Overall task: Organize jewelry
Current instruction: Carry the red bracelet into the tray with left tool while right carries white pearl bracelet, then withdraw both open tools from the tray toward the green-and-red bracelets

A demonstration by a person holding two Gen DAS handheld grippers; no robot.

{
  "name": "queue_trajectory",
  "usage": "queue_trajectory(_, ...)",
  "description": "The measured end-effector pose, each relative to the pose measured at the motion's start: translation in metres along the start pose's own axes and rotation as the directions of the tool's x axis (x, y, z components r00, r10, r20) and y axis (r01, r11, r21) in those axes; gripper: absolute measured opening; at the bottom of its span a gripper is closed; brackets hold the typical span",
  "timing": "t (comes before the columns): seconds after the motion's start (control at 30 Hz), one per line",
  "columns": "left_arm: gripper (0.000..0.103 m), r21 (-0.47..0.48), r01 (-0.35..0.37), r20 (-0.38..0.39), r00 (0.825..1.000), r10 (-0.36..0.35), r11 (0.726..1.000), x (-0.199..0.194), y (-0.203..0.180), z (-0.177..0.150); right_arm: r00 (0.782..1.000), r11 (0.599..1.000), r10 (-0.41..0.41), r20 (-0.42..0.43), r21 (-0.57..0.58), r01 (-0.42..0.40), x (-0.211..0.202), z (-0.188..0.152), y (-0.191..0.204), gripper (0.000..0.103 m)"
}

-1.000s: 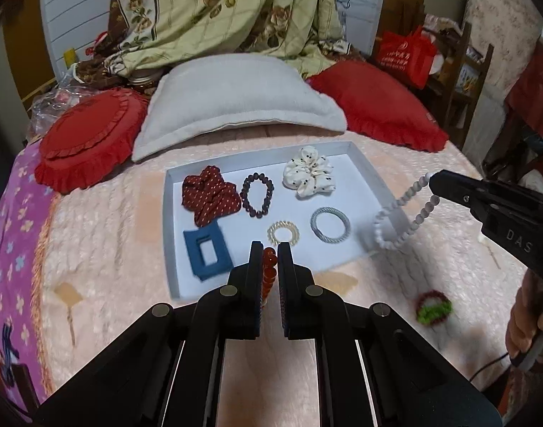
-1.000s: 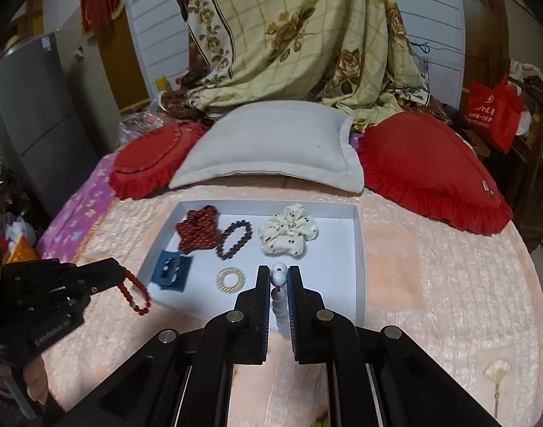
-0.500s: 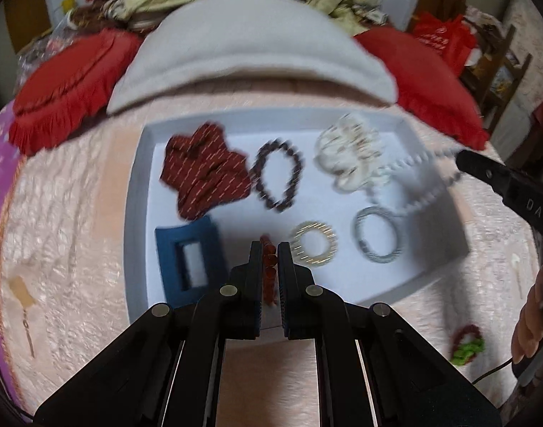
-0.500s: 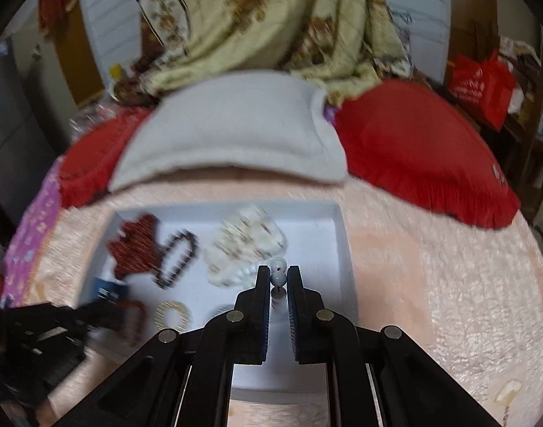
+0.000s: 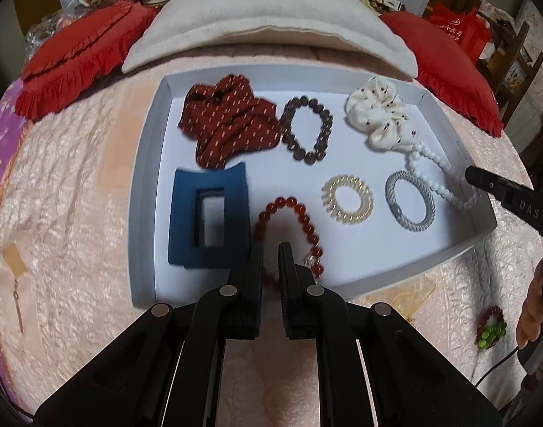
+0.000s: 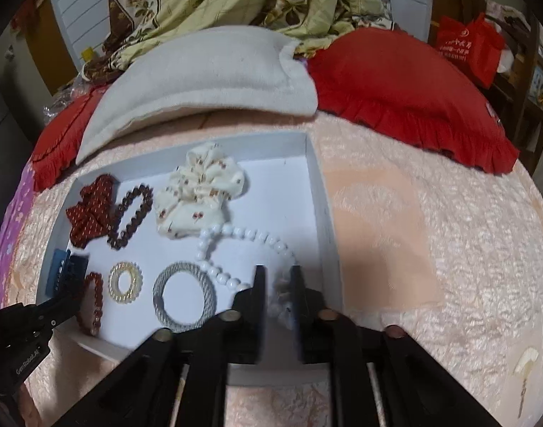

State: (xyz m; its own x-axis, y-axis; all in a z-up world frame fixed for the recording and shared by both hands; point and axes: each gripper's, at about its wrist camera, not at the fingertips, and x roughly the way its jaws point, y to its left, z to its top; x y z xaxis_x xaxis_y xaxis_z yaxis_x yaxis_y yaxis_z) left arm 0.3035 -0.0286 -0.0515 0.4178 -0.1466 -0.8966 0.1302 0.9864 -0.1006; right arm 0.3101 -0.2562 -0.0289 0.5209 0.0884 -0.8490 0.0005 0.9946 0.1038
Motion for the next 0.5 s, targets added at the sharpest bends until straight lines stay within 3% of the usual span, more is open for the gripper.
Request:
queue_trajectory(0.03,0.008,-0.014,0.006,-0.006,1.000,-0.006,1.000,0.000,0.003,-0.003,1.000,1.000,-0.005,0.007,-0.006,0.005,-0.003,-0.004,0.002,0.042)
queue_trajectory(0.07,0.009,-0.025,0.011,-0.010,1.000,-0.011,1.000,0.001,0.006,-0.005,1.000,1.000,-0.013,0.022,-0.013,0.013,-0.006,-0.008,0.005,0.044)
queue_trajectory(0.17,0.009,-0.047,0.021,0.013,1.000,-0.021,0.999,-0.003,0.012,-0.011,0.998,0.997,-0.038,0.051,-0.058,0.041,-0.014,-0.023,0.016,0.044)
queue_trajectory(0.33,0.009,-0.041,0.001,0.027,1.000,0.000,0.999,-0.010,0.015,-0.019,0.999,0.993,-0.040,0.011,-0.114,0.041,-0.007,-0.049,0.028,0.044)
queue_trajectory(0.5,0.009,-0.039,-0.013,0.030,0.999,0.014,0.999,-0.012,0.021,-0.022,0.999,0.991,-0.042,0.009,-0.128,0.043,-0.008,-0.050,0.028,0.044)
